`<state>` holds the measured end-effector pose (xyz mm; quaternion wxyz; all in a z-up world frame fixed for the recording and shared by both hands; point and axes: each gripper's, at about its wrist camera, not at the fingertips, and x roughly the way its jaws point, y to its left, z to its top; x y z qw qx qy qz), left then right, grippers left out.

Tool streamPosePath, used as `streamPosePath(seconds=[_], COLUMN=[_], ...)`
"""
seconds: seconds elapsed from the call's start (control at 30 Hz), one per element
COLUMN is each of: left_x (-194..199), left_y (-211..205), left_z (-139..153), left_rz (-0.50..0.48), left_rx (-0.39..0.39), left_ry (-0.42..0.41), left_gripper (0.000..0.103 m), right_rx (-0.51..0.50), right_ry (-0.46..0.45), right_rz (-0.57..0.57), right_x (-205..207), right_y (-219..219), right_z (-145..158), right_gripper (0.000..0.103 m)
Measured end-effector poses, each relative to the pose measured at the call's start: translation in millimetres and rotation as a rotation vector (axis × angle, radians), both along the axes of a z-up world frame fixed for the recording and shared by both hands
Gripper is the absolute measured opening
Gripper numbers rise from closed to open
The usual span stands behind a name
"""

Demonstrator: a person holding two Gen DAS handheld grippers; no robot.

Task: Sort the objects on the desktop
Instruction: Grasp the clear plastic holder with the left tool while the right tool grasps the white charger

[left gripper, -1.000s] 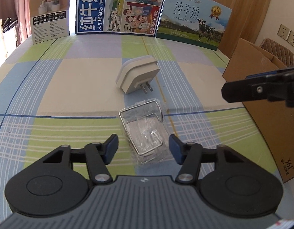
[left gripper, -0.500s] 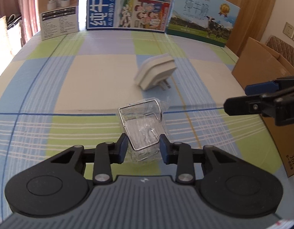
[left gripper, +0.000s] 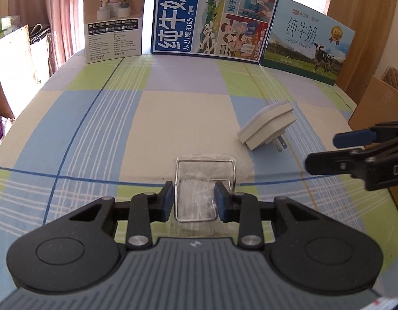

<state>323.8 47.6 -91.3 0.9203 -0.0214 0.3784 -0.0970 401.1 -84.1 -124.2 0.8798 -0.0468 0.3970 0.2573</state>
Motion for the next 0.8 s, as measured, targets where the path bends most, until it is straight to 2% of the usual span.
streamPosePath(seconds=[0.1,0.23,0.37,0.47,0.6,0.67,0.8], left_x=[-0.1,-3.2,-8.8,-13.1,-20.6,-22.6,-30.3], left_y=[-3.1,-2.1,-7.3,-8.3,-8.5,-8.1,-13.7], left_z=[-0.3,-0.2,-0.2,2.0,7.6,9.6,5.9], left_rz=[-0.024,-0.054,-0.08,-0.085,-0.08,-0.077,-0.109], left_rx=[0.018,-0.008,0.021,0.02,0.014,0.0,0.026], left_ry=[-0.006,0.027,0.03,0.037,0.026,0.027,0.051], left_gripper=[0.03,0.03,0.033,0.04,0.055,0.056,0.056], right_rx=[-0.008,-0.013,-0.014,-0.007,0.001,0.008,0.019], right_ry=[-0.004,-0.011,-0.022,-0.016,-0.01,-0.005,0.0], right_rz=[0.003,0.005,0.003,-0.002,-0.005,-0.01,-0.019], right_x=[6.0,9.2,10.7,10.7,7.3,5.2,0.5], right_y=[6.4,6.8,4.7,2.7,0.0,-1.7,-6.1], right_z=[-5.4,-10.7,-13.5,-15.3,-16.0,-15.6,-13.7], right_gripper=[0.084,0.084,0.084,0.084,0.084,0.084,0.084])
